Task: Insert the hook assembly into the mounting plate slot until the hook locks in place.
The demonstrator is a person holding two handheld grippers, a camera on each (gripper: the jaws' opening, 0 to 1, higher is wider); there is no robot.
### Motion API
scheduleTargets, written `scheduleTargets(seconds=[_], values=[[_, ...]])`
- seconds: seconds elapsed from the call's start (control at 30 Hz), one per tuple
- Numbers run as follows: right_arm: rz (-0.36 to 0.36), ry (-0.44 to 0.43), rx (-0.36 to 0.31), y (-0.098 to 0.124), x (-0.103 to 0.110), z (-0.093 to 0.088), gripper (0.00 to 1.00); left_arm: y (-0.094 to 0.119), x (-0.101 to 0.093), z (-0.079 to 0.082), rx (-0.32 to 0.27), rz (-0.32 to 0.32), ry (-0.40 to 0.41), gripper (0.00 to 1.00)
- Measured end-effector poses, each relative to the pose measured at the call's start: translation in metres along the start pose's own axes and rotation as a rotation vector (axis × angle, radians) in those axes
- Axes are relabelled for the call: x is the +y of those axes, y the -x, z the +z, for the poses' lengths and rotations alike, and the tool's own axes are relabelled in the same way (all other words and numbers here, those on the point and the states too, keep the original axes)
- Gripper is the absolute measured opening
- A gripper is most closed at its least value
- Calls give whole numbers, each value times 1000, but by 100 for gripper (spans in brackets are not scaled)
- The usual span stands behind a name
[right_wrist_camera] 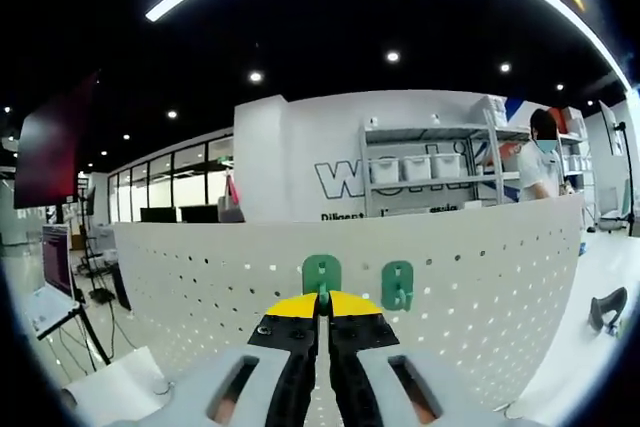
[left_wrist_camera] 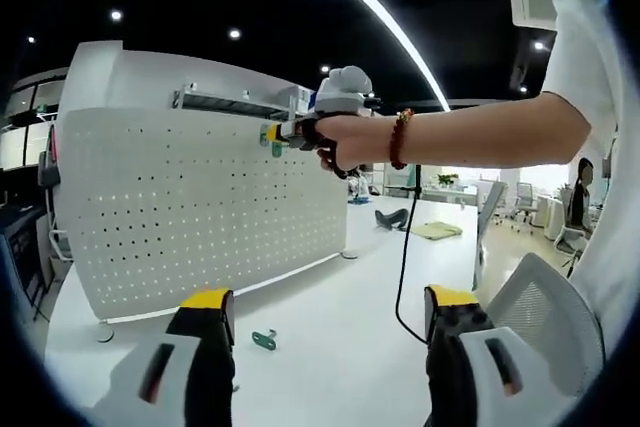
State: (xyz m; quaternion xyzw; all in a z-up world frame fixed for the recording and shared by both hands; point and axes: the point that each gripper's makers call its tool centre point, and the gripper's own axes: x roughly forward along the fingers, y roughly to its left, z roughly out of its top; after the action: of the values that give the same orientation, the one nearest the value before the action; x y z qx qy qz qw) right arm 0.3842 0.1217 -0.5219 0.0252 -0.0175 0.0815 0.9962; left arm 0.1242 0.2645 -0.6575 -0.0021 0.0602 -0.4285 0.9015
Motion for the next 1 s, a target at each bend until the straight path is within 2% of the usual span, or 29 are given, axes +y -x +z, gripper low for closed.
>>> scheduleTargets(seconds=[0.57, 0.87, 1.0], values=[[-16, -12, 12, -21, -7, -6, 1, 0, 11, -5, 10, 31, 25, 78], [-24, 2, 14, -23, -5, -9, 1, 3, 15, -7, 14, 42, 35, 78], [-43, -18, 30, -22, -8, -13, 1, 4, 15, -7, 11, 44, 35, 78]])
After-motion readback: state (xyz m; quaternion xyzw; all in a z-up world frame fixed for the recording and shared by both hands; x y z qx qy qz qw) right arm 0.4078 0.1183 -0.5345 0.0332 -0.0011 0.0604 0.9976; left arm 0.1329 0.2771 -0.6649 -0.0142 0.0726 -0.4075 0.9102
